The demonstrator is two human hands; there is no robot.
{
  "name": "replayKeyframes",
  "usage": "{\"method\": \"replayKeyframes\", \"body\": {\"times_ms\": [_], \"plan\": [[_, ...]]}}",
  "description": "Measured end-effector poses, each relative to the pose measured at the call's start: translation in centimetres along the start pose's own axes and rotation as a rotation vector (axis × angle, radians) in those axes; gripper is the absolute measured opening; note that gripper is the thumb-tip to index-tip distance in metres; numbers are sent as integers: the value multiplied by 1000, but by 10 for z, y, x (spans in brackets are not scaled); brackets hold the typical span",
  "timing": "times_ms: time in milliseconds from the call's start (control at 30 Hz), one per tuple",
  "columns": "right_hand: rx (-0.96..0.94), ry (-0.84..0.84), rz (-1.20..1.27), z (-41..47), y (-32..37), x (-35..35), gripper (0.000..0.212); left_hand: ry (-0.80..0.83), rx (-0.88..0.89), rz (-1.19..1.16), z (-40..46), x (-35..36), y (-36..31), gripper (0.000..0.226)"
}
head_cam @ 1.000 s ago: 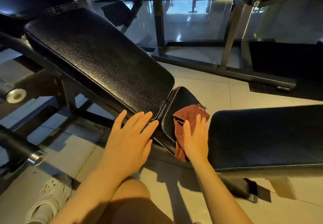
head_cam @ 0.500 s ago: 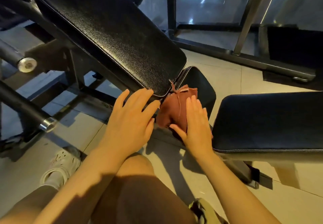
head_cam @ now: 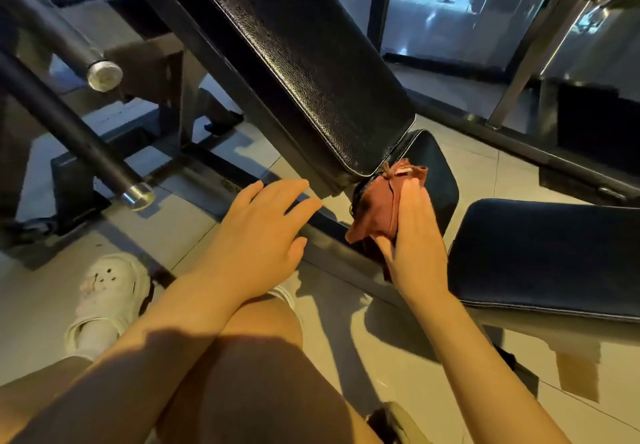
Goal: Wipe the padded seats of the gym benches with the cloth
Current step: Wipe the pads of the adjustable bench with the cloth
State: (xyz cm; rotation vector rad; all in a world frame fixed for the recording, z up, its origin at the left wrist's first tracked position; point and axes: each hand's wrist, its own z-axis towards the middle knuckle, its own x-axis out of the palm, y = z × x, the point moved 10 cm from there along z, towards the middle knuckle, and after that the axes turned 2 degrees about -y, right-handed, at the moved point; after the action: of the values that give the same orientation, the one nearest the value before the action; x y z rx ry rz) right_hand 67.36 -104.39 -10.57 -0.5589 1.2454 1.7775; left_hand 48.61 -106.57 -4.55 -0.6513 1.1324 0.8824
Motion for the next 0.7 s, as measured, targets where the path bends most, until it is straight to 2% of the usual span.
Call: {"method": "replayKeyframes", "body": {"times_ms": [100, 200, 267, 433, 500, 533, 633, 700], "plan": [[-21, -73, 97, 41, 34, -2, 74, -5, -29, -53, 4, 1, 2, 53], [-5, -71, 74, 39, 33, 2, 76, -18, -32, -67, 9, -2, 1, 47], [25, -23, 32, 15, 14, 6, 90, -11, -40, -95, 11, -3, 2, 51], [194, 36, 24, -44, -62, 19, 77, 1, -43, -219, 17, 3, 6, 58], [356, 96, 110, -55, -85, 34, 88, 24, -54, -244, 16, 9, 9, 58], [373, 83, 165, -55, -87, 39, 94, 39, -69, -262, 15, 13, 12, 58], [358, 36, 217, -45, -67, 29, 113, 48, -99, -319, 14, 17, 17, 57], [279, 62, 105, -29, -45, 23, 108, 43, -105, -350, 16, 19, 18, 60]]}}
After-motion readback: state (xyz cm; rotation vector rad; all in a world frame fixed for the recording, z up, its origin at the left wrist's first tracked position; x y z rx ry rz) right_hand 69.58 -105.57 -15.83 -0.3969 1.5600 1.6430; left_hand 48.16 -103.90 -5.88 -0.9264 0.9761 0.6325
